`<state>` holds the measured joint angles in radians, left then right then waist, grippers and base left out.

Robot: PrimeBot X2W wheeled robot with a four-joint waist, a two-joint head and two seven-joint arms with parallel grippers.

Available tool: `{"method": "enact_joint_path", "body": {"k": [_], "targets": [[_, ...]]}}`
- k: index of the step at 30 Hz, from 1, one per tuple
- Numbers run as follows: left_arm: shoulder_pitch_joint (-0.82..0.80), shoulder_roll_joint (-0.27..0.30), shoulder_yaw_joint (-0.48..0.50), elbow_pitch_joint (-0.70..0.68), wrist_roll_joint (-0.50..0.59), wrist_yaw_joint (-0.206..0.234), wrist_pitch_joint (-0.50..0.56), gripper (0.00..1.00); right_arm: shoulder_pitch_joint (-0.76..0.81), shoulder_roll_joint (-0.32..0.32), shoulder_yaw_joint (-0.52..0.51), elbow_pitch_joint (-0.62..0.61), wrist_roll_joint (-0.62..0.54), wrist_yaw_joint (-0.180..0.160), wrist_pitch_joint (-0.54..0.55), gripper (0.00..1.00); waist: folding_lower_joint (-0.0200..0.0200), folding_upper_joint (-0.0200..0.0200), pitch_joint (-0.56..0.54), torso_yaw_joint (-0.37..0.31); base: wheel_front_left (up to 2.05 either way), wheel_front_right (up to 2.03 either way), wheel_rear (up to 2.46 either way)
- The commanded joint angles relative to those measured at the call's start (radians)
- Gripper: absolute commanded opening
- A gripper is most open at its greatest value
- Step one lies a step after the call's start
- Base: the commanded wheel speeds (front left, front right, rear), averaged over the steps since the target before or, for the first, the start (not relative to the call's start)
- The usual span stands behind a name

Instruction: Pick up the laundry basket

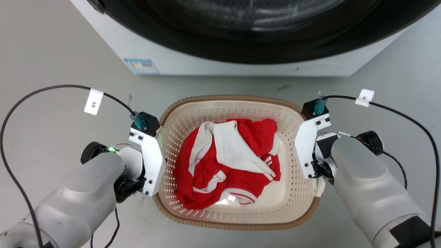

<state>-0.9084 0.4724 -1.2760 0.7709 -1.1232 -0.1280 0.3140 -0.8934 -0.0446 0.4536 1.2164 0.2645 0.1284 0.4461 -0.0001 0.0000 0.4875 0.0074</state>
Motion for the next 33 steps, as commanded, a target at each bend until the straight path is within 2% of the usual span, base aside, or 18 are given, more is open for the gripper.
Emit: {"method": "enact_joint_path", "body": {"k": [1, 8, 12, 18, 24, 33], "targets": [[0.019, 0.026, -0.007, -0.016, -0.004, -0.004, 0.035, 0.00, 0.023, -0.010, 0.036, -0.019, 0.020, 0.005, 0.041, 0.00, 0.0001, 0.0000, -0.114, -0.017, 0.00, 0.00, 0.00], [0.046, 0.062, -0.007, -0.098, -0.039, -0.004, 0.168, 0.00, 0.066, -0.006, 0.122, -0.069, 0.129, 0.008, 0.187, 0.00, 0.0001, 0.0000, -0.255, -0.034, 0.00, 0.00, 0.00], [0.073, 0.083, -0.008, -0.155, -0.014, -0.007, 0.246, 0.00, 0.089, -0.006, 0.165, -0.080, 0.173, 0.008, 0.238, 0.00, 0.0001, 0.0000, -0.328, -0.042, 0.00, 0.00, 0.00], [0.115, 0.099, -0.007, -0.187, -0.072, -0.008, 0.330, 0.00, 0.111, -0.005, 0.225, -0.085, 0.227, 0.008, 0.311, 0.00, 0.0001, 0.0000, -0.413, -0.052, 0.00, 0.00, 0.00], [0.143, 0.107, -0.008, -0.195, -0.118, -0.008, 0.400, 0.00, 0.097, -0.006, 0.255, -0.068, 0.266, 0.008, 0.367, 0.00, 0.0001, 0.0000, -0.463, -0.055, 0.00, 0.00, 0.00], [0.120, 0.084, -0.008, -0.208, -0.151, -0.008, 0.458, 0.00, 0.070, -0.005, 0.299, -0.067, 0.303, 0.008, 0.418, 0.00, 0.0001, 0.0000, -0.491, -0.049, 0.00, 0.00, 0.00]]}}
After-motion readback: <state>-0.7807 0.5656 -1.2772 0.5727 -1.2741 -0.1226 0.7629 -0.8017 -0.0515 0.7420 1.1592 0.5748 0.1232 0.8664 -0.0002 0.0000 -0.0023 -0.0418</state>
